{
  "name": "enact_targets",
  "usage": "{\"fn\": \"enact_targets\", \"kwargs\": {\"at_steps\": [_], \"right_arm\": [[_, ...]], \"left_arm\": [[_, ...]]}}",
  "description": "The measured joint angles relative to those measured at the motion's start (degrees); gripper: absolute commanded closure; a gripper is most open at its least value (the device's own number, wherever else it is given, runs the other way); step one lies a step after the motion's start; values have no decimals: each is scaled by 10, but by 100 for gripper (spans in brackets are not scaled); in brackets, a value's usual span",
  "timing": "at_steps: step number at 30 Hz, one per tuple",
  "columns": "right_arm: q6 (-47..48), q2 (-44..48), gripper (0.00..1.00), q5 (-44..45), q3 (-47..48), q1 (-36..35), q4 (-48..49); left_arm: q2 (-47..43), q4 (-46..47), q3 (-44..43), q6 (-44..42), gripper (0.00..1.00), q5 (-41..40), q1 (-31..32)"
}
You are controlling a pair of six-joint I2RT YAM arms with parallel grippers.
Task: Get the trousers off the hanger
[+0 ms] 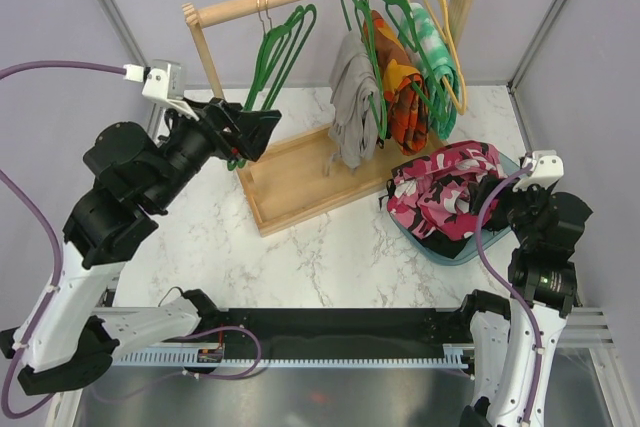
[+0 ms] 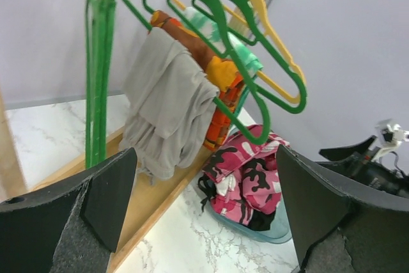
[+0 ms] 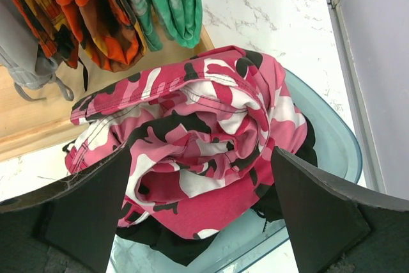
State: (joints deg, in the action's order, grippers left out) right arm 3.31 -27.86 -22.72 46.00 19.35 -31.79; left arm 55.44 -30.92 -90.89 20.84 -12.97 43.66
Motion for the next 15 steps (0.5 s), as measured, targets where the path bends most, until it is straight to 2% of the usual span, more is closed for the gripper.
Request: {"fn": "enact_targets", "kwargs": {"at_steps": [9, 15], "right_arm": [[-1, -4, 2, -4, -19, 0, 1], [-3, -3, 2, -5, -39, 0, 9]], "left_arm": [[86, 0, -67, 16, 2, 117, 0], [171, -1, -116, 38, 2, 150, 4]]}}
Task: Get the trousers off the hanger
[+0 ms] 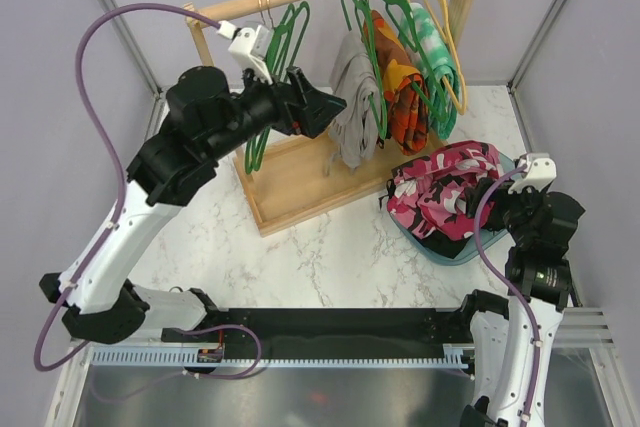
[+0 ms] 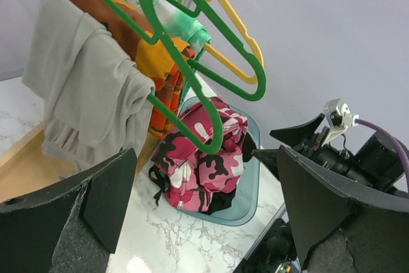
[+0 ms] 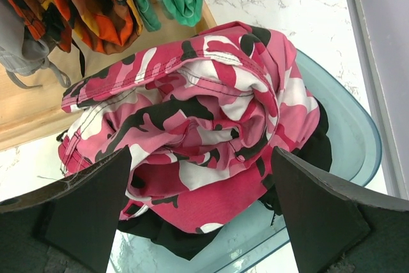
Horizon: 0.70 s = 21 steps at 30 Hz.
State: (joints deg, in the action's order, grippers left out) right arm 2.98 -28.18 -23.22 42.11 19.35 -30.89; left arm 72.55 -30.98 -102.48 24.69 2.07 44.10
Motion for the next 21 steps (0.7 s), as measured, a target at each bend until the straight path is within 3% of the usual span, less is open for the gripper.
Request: {"fn": "enact_targets", "kwargs": {"at_steps": [7, 21], "right_arm": [[-2, 4, 2, 1, -9, 0, 5], [-7, 28, 2, 11, -16, 0, 11]], "left_arm": [[103, -1, -77, 19, 2, -17, 26], [315, -37, -249, -49, 1, -224, 103]]}}
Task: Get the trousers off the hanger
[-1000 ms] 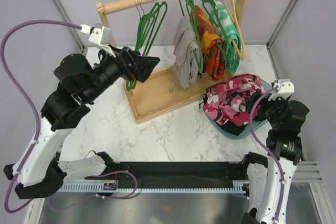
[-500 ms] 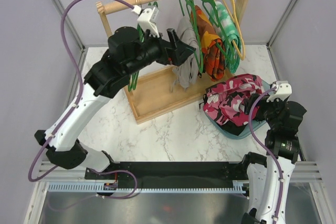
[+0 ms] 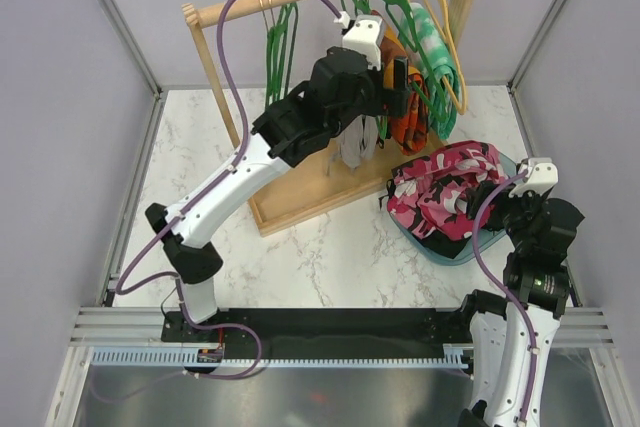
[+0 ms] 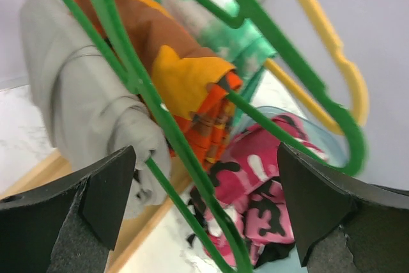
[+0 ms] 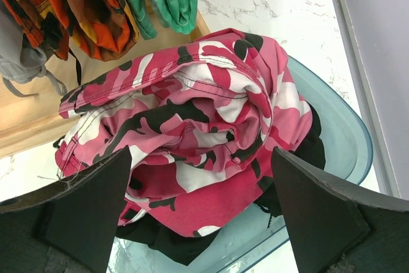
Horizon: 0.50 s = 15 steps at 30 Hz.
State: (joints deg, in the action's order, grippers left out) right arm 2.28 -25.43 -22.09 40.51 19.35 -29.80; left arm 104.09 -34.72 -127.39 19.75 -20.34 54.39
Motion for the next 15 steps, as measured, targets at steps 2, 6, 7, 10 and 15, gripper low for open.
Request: {"fn": "enact_targets", "kwargs": {"at_steps": [2, 6, 7, 10, 15], "right_arm": [[0, 1, 2, 1, 0, 0, 1], [-1, 3, 2, 2, 0, 0, 2], [-1, 3, 2, 3, 0, 0, 2], [-1, 3, 2, 5, 0, 0, 2], [-1, 3, 2, 5, 0, 0, 2]], "left_arm": [[16, -5, -9, -15, 3, -30, 1], [31, -19, -12, -37, 18, -72, 0], [32, -21, -12, -42, 21, -81, 0], [32, -26, -13, -56, 38, -99, 0], [31, -27, -13, -82, 81, -120, 0]]}}
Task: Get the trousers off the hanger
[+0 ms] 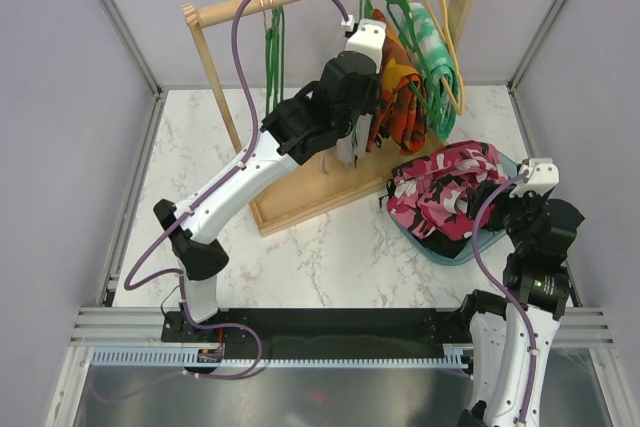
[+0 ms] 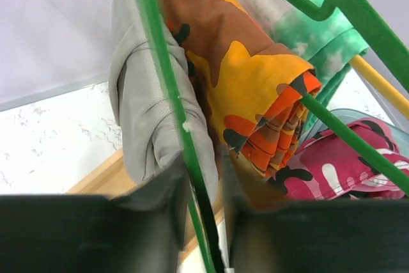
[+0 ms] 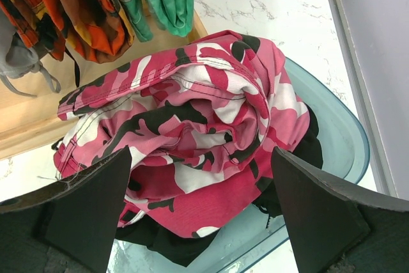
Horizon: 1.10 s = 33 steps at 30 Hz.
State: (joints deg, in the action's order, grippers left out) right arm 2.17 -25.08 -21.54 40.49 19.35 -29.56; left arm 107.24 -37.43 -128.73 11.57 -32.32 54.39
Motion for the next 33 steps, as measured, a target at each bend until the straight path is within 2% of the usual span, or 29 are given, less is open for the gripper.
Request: {"fn": "enact_targets", "kwargs": {"at_steps": [3, 10, 16, 27, 33], "right_arm": [[0, 0, 2, 0, 0, 0, 0], [0, 1, 2, 0, 0, 0, 0], [0, 1, 2, 1, 0, 0, 0], [0, 1, 2, 4, 0, 0, 0], [9, -1, 2, -24, 1, 0, -2]], "left_arm": [[-1, -3, 2, -11, 98, -17, 0], [-5, -7, 4, -32, 98, -41, -5], [-6, -38, -28, -49, 98, -41, -5], [-69, -58, -29, -60, 98, -32, -3], [-137, -44, 50, -52, 98, -13, 0]]}}
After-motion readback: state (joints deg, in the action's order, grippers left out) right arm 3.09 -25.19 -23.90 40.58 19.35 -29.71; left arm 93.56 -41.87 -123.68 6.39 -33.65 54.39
